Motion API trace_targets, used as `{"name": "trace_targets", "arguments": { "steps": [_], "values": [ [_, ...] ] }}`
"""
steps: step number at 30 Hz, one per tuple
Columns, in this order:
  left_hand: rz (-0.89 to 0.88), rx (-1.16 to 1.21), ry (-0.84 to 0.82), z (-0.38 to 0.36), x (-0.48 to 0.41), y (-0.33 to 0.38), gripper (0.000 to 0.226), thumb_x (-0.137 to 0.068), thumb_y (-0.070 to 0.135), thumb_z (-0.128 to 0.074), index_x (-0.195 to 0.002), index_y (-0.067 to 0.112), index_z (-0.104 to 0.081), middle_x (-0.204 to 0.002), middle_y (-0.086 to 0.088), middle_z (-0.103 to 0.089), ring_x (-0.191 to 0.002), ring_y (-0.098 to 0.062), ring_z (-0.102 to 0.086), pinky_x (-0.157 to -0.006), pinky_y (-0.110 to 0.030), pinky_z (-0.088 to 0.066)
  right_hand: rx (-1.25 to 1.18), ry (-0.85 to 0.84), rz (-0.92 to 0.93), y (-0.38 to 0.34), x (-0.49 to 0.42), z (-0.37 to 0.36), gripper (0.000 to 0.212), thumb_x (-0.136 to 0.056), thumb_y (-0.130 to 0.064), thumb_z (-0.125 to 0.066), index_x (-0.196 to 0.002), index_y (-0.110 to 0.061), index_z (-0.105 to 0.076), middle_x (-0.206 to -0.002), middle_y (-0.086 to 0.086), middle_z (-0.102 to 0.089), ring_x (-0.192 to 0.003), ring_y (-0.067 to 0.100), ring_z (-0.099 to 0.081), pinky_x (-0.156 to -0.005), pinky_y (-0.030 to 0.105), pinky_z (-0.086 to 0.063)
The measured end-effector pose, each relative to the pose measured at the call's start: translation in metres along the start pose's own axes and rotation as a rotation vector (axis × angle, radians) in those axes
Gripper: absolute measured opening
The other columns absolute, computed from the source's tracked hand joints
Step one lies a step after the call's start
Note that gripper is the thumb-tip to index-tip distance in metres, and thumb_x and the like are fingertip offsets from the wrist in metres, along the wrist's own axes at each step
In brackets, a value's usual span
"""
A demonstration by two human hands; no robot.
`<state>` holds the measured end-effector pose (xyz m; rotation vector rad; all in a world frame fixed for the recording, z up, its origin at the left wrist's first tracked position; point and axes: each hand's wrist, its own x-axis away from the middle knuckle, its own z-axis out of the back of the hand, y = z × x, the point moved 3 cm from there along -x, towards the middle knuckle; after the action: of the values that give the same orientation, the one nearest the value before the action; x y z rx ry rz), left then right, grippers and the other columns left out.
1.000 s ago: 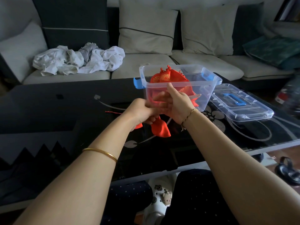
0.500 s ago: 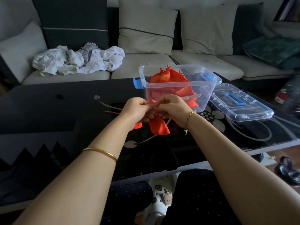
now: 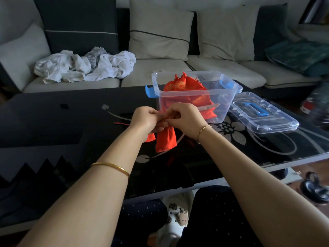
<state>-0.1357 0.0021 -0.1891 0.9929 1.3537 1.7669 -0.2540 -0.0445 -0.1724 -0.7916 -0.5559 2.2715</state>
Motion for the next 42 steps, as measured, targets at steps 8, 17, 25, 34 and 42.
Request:
{"name": "trace_targets", "arguments": {
  "steps": [8, 17, 25, 34, 42],
  "values": [
    [-0.049, 0.109, 0.132, 0.007, -0.001, 0.005, 0.007, -0.089, -0.002, -0.055, -0.092, 0.003, -0.058, -0.078, -0.011, -0.063, -0.067, -0.017, -0.066, -0.057, -0.026, -0.054, -0.154, -0.049, -0.205, 0.004, 0.0, -0.003, 0.016, -0.085, -0.011, -0.061, -0.079, 0.003, -0.067, -0.075, 0.014, -0.063, -0.066, 0.018, -0.053, -0.065, 0.031, -0.046],
    [-0.472, -0.354, 0.072, 0.0, 0.012, 0.021, 0.013, -0.077, 0.005, -0.068, -0.078, 0.017, -0.07, -0.081, 0.001, -0.06, -0.068, -0.005, -0.054, -0.064, -0.016, -0.045, -0.757, -0.012, -0.603, 0.025, 0.004, -0.008, 0.02, -0.088, -0.002, -0.058, -0.068, -0.004, -0.057, -0.056, 0.005, -0.044, -0.035, 0.003, -0.037, -0.042, 0.016, -0.032],
    [-0.523, -0.577, 0.132, -0.01, 0.01, 0.013, 0.011, -0.082, 0.021, -0.07, -0.091, 0.015, -0.068, -0.102, -0.004, -0.047, -0.079, -0.012, -0.052, -0.074, -0.021, -0.041, -0.926, -0.042, -0.652, 0.021, 0.005, -0.009, 0.022, -0.091, -0.003, -0.054, -0.07, -0.003, -0.056, -0.059, 0.007, -0.045, -0.031, 0.002, -0.039, -0.038, 0.014, -0.033],
    [-0.479, -0.535, 0.069, -0.008, 0.004, 0.012, 0.01, -0.084, 0.017, -0.067, -0.082, 0.008, -0.066, -0.079, 0.0, -0.064, -0.077, -0.014, -0.059, -0.067, -0.023, -0.045, -0.704, -0.014, -0.592, 0.028, 0.005, 0.001, 0.015, -0.085, -0.002, -0.061, -0.07, -0.003, -0.062, -0.056, 0.005, -0.052, -0.044, 0.009, -0.044, -0.047, 0.019, -0.039],
    [-0.387, -0.552, 0.059, -0.007, 0.002, 0.011, 0.012, -0.092, 0.013, -0.055, -0.087, 0.004, -0.06, -0.083, -0.004, -0.061, -0.08, -0.019, -0.059, -0.069, -0.03, -0.046, -0.254, 0.119, -0.519, 0.05, 0.005, 0.006, 0.011, -0.085, -0.013, -0.064, -0.074, -0.01, -0.066, -0.058, -0.003, -0.052, -0.053, 0.009, -0.044, -0.064, 0.029, -0.044]
  ]
}}
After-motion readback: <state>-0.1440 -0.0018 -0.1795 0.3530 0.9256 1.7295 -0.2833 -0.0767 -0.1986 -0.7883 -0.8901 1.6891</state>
